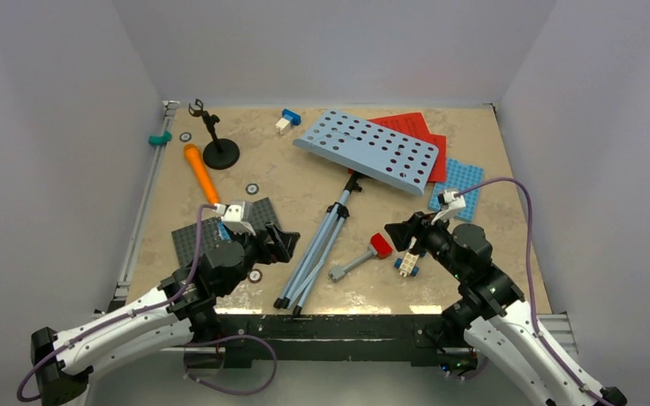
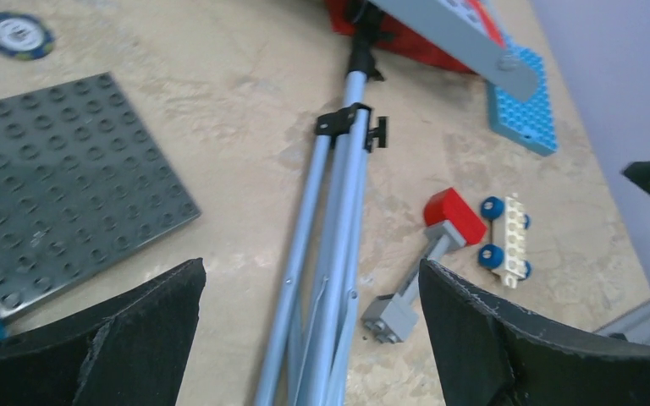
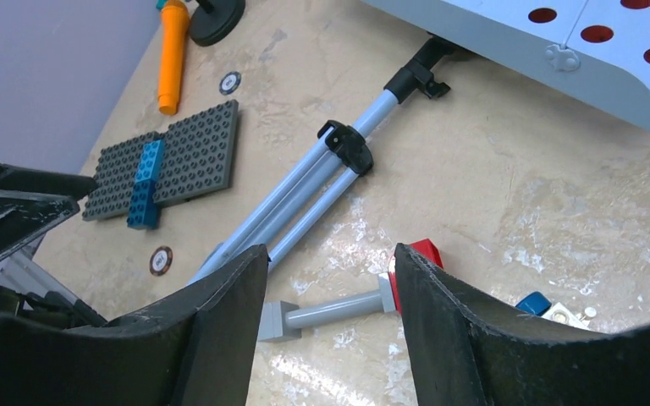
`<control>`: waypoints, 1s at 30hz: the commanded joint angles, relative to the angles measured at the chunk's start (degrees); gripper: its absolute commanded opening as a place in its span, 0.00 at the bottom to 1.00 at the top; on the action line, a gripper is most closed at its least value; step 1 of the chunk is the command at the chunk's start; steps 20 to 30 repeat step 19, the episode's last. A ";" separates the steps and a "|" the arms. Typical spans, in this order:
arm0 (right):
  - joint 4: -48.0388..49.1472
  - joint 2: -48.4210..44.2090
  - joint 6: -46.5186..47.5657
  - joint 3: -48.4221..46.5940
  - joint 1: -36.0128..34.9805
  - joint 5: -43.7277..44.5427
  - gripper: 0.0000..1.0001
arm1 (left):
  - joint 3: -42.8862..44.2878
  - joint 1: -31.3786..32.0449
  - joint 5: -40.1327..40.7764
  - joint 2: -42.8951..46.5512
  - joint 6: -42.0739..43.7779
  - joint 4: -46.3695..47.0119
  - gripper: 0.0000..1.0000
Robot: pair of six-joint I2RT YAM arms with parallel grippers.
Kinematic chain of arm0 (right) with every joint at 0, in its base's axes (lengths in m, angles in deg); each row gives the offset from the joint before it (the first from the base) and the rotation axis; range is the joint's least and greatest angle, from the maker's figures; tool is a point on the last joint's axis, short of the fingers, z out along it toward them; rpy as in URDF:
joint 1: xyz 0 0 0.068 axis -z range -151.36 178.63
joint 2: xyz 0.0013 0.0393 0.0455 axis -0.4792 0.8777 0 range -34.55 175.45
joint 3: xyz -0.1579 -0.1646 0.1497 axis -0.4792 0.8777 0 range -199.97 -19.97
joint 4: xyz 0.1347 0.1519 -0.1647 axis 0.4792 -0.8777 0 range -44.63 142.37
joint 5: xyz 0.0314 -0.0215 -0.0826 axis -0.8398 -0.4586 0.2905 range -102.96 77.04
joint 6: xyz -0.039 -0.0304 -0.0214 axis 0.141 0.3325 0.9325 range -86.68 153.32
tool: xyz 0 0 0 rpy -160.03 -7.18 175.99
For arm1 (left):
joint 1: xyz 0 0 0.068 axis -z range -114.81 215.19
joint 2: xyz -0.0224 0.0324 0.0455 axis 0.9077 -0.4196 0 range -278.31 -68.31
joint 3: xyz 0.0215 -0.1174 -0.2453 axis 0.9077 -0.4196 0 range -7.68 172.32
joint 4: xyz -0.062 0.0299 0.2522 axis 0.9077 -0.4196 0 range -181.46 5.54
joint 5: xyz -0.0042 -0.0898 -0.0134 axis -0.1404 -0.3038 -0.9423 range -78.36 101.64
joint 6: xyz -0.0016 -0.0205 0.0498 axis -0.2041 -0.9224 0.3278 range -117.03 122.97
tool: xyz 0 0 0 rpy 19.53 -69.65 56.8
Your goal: Pack up the instrument practice props
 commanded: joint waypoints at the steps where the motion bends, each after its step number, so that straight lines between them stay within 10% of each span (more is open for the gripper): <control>1: 3.00 0.09 -0.20 -1.58 -0.27 1.96 0.61 | 9.58 0.09 8.87 -3.54 -11.54 -22.18 1.00; 30: 3.79 2.98 -1.42 -2.93 -0.27 -1.07 0.60 | 12.43 0.11 14.64 -0.78 -20.40 -33.87 1.00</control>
